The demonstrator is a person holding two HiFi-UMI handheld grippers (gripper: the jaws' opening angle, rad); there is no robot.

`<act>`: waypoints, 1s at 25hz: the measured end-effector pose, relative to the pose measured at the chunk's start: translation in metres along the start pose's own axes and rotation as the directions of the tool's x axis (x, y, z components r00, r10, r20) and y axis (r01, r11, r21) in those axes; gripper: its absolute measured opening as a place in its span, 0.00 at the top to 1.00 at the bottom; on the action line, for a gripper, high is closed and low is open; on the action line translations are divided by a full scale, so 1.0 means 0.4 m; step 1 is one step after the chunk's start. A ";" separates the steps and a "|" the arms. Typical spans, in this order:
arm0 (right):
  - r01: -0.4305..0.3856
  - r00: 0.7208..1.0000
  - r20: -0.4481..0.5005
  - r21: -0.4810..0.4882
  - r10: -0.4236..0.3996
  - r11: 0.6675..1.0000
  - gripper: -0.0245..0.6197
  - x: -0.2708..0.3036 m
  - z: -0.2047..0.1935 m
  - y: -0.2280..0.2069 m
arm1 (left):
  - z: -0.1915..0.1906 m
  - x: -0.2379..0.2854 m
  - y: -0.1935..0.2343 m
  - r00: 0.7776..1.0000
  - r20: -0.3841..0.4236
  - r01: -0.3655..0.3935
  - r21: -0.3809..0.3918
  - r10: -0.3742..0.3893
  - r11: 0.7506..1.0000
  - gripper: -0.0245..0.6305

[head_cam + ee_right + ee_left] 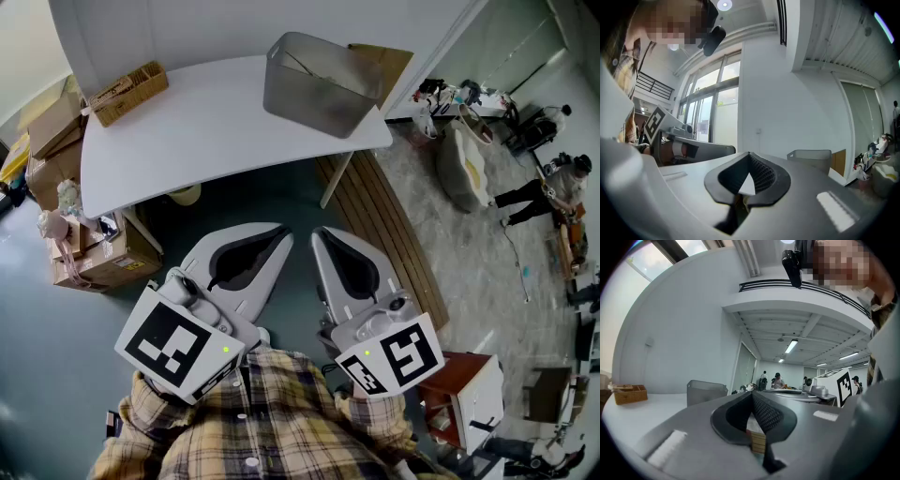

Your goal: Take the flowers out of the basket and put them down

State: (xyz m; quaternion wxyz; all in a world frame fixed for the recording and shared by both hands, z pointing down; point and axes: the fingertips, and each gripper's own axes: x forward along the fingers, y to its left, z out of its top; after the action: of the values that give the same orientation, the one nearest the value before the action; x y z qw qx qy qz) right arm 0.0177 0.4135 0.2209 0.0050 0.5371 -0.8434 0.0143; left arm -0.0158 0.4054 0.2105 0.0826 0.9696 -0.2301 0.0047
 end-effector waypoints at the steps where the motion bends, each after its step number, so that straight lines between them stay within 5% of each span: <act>1: -0.001 1.000 0.000 0.001 0.001 1.000 0.96 -0.003 0.000 -0.003 | -0.001 0.002 -0.003 1.000 0.000 -0.001 0.000 0.001 1.000 0.94; 25: -0.018 1.000 0.000 0.025 0.018 1.000 0.95 -0.080 -0.028 -0.064 | -0.029 0.053 -0.069 0.999 -0.003 -0.037 0.005 0.037 0.999 0.94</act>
State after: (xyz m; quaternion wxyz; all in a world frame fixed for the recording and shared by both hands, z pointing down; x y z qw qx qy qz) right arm 0.0543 0.4320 0.2318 -0.0018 0.5293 -0.8481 0.0250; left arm 0.0157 0.4221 0.2188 0.0804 0.9655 -0.2477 0.0084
